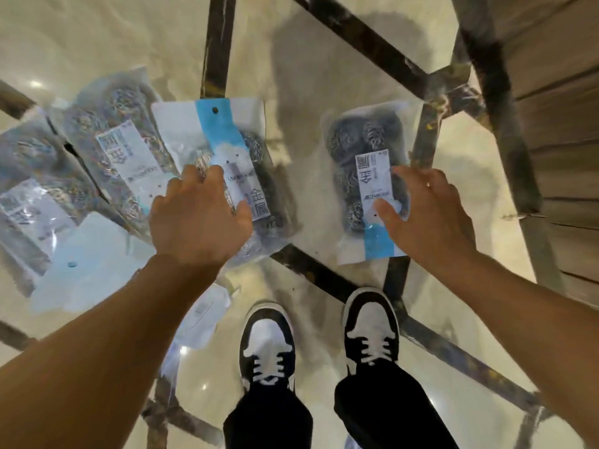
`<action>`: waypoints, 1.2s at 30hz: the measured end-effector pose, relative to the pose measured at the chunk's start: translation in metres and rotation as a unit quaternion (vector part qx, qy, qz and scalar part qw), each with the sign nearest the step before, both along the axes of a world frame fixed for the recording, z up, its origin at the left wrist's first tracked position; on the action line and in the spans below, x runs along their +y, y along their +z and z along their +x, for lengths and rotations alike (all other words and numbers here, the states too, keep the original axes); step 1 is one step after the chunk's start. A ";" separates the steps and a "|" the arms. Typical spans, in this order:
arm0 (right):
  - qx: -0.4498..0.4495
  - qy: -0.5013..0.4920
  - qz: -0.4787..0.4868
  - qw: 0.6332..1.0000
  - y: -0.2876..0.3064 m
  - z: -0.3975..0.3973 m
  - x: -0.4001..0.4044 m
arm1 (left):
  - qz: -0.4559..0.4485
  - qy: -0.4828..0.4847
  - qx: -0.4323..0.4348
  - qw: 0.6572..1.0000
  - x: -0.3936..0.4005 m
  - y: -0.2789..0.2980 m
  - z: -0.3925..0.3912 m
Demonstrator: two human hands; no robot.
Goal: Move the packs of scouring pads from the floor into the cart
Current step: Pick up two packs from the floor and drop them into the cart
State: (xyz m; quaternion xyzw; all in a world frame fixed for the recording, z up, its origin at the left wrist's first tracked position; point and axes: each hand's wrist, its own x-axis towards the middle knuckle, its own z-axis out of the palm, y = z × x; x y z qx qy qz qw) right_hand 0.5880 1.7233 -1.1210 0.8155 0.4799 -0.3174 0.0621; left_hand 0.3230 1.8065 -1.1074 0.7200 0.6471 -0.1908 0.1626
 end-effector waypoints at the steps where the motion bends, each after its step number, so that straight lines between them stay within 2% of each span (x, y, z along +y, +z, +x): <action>1: -0.003 -0.017 -0.003 1.000 -0.010 0.001 0.002 | 0.010 0.013 -0.004 1.000 -0.002 -0.008 0.001; 8: 0.033 -0.213 0.040 0.976 -0.056 -0.012 0.015 | 0.073 0.188 -0.115 0.973 -0.011 -0.044 0.018; 12: 0.049 -0.290 0.033 0.955 -0.069 -0.012 0.023 | 0.088 0.337 -0.195 0.917 -0.010 -0.046 0.024; 15: 0.093 -0.321 0.033 0.942 -0.070 -0.012 0.027 | 0.073 0.428 -0.182 0.882 -0.008 -0.046 0.024; 18: 0.096 -0.315 0.047 0.943 -0.066 -0.013 0.023 | 0.028 0.454 -0.195 0.869 -0.007 -0.049 0.017; 21: 0.092 -0.290 0.070 0.950 -0.053 -0.016 0.019 | 0.031 0.452 -0.227 0.862 -0.009 -0.046 0.004; 25: 0.061 -0.286 0.080 0.953 -0.014 -0.019 0.024 | 0.044 0.402 -0.305 0.862 -0.015 -0.013 -0.010; 27: 0.078 -0.301 0.099 0.945 0.010 -0.019 0.028 | 0.043 0.399 -0.333 0.853 -0.013 0.006 -0.018; 31: 0.126 -0.315 0.151 0.928 0.075 -0.025 0.052 | 0.002 0.450 -0.390 0.804 0.003 0.058 -0.025; 36: 0.242 -0.327 0.196 0.892 0.175 -0.037 0.091 | 0.035 0.439 -0.458 0.772 0.034 0.165 -0.022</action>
